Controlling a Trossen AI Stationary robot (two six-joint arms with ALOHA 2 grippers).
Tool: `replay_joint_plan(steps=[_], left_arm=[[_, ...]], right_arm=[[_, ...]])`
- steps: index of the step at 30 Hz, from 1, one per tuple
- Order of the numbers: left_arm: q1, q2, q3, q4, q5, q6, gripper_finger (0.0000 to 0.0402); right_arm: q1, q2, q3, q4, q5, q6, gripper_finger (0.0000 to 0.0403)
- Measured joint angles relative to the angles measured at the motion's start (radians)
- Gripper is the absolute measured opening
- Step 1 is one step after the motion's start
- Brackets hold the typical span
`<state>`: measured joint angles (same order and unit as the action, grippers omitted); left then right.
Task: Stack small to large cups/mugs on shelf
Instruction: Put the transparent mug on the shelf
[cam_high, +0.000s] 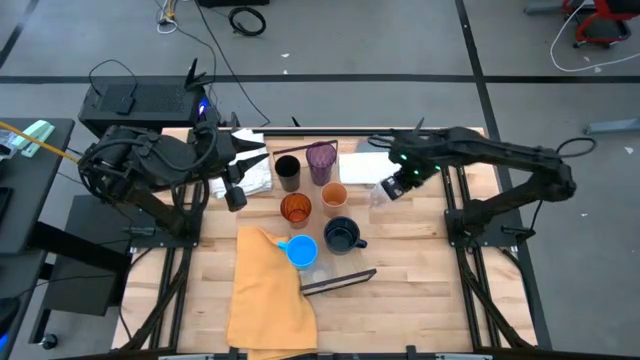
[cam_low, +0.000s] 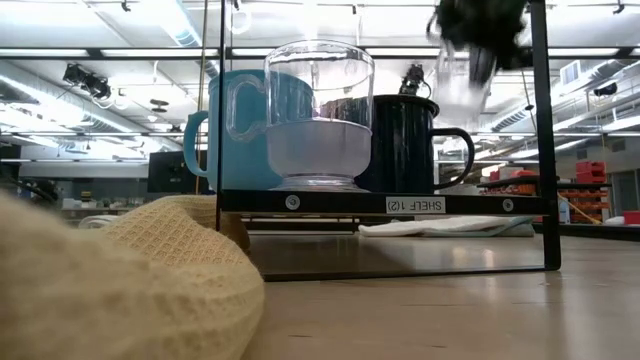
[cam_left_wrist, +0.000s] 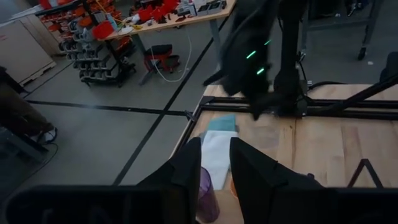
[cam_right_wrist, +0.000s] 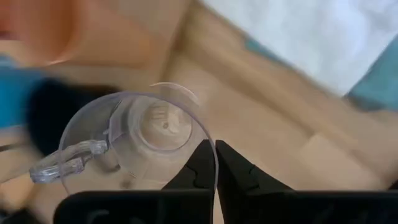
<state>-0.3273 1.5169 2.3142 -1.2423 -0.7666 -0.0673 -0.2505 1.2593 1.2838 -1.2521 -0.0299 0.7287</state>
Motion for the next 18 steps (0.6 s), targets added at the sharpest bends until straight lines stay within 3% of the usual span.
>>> replay_joint_plan(steps=[5, 11, 18], left_arm=[[0.018, 0.000, 0.000, 0.001, 0.000, 0.001, 0.0090], [0.047, 0.000, 0.000, 0.001, 0.000, 0.002, 0.0097], [0.074, 0.000, 0.000, 0.001, 0.000, 0.012, 0.0096]], right_arm=[[0.215, -0.054, 0.062, -0.013, 0.060, 0.248, 0.0006], [0.438, 0.009, 0.097, 0.048, 0.099, 0.456, 0.0006], [0.560, 0.122, 0.144, 0.072, 0.098, 0.543, 0.0003]])
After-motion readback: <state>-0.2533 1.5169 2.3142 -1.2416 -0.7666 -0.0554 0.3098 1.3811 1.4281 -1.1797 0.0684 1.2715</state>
